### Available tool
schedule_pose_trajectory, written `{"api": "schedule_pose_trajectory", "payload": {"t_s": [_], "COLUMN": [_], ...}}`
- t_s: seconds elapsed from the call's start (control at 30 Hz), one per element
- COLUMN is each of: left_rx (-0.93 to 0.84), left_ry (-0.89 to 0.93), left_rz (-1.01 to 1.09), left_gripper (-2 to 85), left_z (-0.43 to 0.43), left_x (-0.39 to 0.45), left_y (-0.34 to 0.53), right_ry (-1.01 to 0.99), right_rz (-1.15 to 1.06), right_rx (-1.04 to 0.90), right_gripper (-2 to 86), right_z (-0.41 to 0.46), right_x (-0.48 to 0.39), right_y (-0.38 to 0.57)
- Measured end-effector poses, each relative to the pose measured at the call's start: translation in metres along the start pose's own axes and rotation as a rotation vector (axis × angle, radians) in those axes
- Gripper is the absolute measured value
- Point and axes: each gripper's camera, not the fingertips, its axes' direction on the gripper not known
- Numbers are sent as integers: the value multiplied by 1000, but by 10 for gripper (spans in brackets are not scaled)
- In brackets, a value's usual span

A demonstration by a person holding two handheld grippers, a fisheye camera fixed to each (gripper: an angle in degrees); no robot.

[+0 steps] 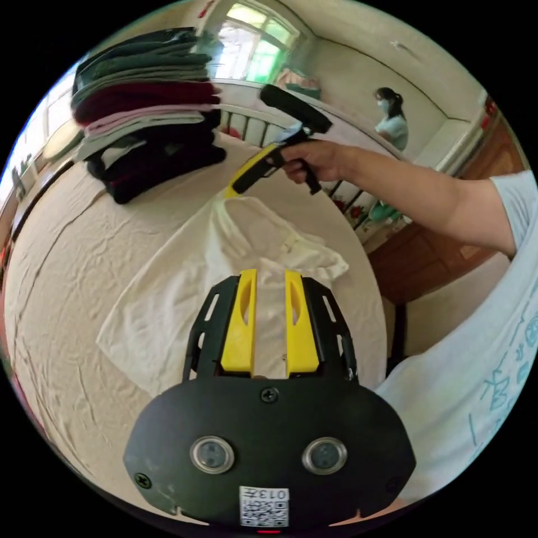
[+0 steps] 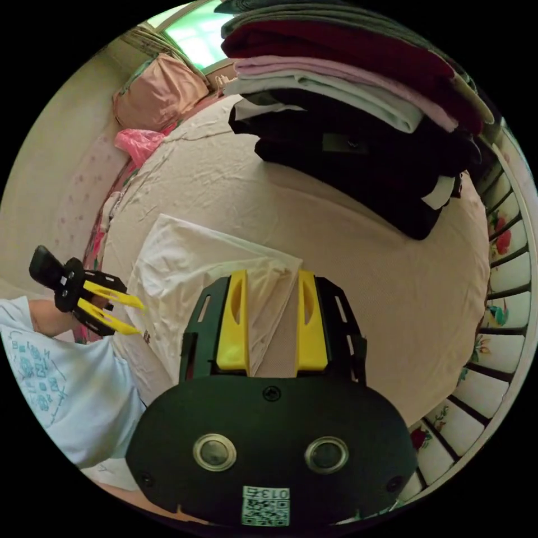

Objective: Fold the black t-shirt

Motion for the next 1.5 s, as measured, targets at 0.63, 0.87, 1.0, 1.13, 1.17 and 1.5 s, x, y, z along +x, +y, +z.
{"api": "schedule_pose_trajectory", "payload": {"t_s": [0.63, 0.87, 1.0, 1.13, 1.17, 1.5], "left_rx": [-45, 8, -78, -27, -21, 76], "left_ry": [-114, -191, -208, -157, -168, -152], "left_rz": [-313, -244, -288, -377, -386, -284], "left_gripper": [56, 52, 20, 4, 2, 11], "left_z": [6, -17, -8, -18, -20, -62], "left_x": [-73, -81, -111, -131, -134, -112], "left_y": [10, -4, -7, 5, 10, 41], "right_ry": [25, 92, -127, -157, -129, -85], "right_rz": [-112, -46, -245, -337, -337, -132], "right_rx": [-2, 180, 97, -49, -78, 15], "right_gripper": [7, 6, 2, 0, 0, -1], "right_z": [-11, -57, -50, -5, 2, -13], "right_x": [39, 21, -43, -98, -102, -93], "right_y": [-2, 51, 91, 122, 124, 126]}}
